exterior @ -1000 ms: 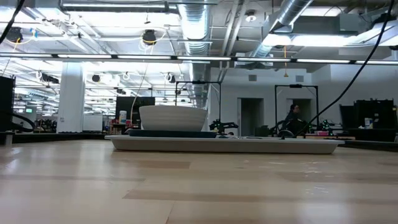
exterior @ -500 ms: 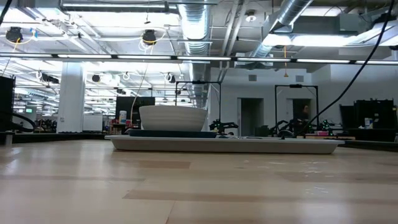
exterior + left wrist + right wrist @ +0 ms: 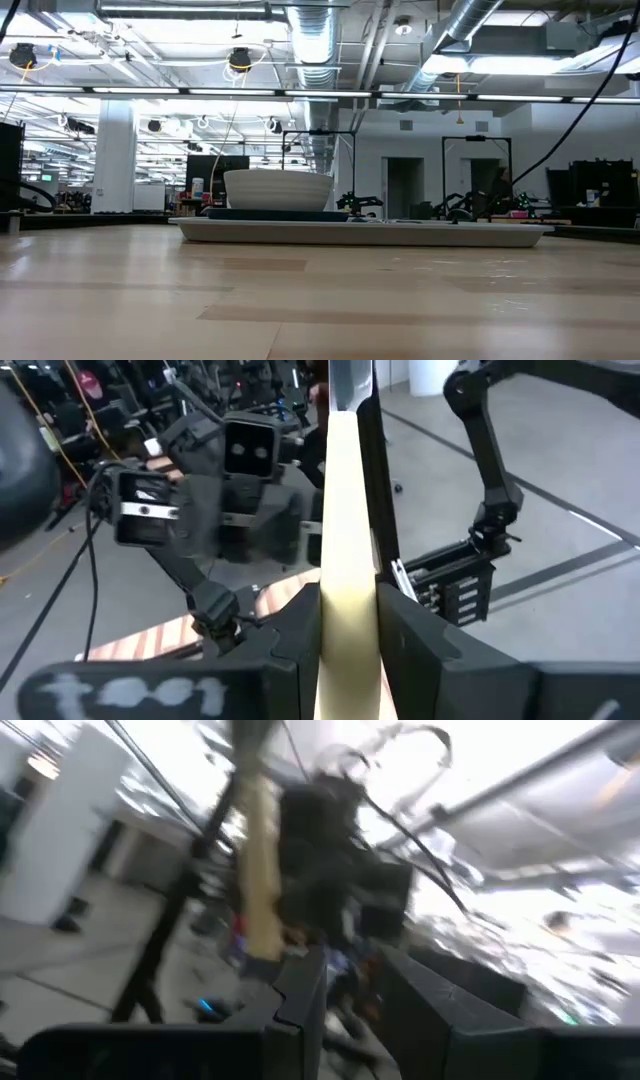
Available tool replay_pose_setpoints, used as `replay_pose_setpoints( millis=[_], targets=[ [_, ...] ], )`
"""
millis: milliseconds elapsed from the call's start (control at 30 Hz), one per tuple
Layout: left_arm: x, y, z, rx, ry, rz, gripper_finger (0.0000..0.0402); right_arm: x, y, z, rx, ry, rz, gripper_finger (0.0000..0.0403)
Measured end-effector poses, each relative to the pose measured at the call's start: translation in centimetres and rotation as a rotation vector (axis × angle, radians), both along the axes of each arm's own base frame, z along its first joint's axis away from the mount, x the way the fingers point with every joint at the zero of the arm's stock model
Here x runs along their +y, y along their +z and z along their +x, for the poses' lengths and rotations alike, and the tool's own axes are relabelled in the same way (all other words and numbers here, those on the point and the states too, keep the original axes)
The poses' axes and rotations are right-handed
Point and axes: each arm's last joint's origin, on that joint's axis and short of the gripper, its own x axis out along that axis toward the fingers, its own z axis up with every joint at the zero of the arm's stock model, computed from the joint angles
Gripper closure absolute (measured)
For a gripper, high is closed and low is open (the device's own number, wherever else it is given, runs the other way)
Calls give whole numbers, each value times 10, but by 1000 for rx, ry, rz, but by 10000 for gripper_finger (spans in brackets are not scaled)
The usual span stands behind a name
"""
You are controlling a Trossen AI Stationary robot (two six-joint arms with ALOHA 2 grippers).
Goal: Set up tray
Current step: Put the yellow knife on top of the black napkin on the gray tray
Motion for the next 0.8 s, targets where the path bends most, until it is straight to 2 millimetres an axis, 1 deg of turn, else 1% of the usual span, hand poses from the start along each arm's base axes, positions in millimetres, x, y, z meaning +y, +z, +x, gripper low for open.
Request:
replay_pose_setpoints(
  millis=[100,233,300,367,433,500,567,667,800],
  targets=[
    [2,-1,2,-2,7,-3,331,-2,-2,6,-22,59,-30,316],
    [4,1,3,-17,7,-11,331,-7,-1,12,-70,127,-70,304],
    [4,2,4,-28,2,-18,331,-9,-1,16,-75,136,-70,295],
    [5,3,4,-32,-12,-24,331,-11,3,20,-83,133,-40,283],
    [6,3,5,-36,-16,-27,331,-16,8,24,-92,119,-19,269],
    [6,3,5,-37,-15,-27,331,-15,12,26,-90,134,-3,251],
    [8,3,6,-38,-9,-28,331,-17,17,33,-93,131,9,232],
    [10,3,7,-39,-4,-28,331,-11,20,39,-83,140,1,200],
    [11,3,8,-42,0,-29,331,-3,24,55,-57,134,-7,165]
  ],
)
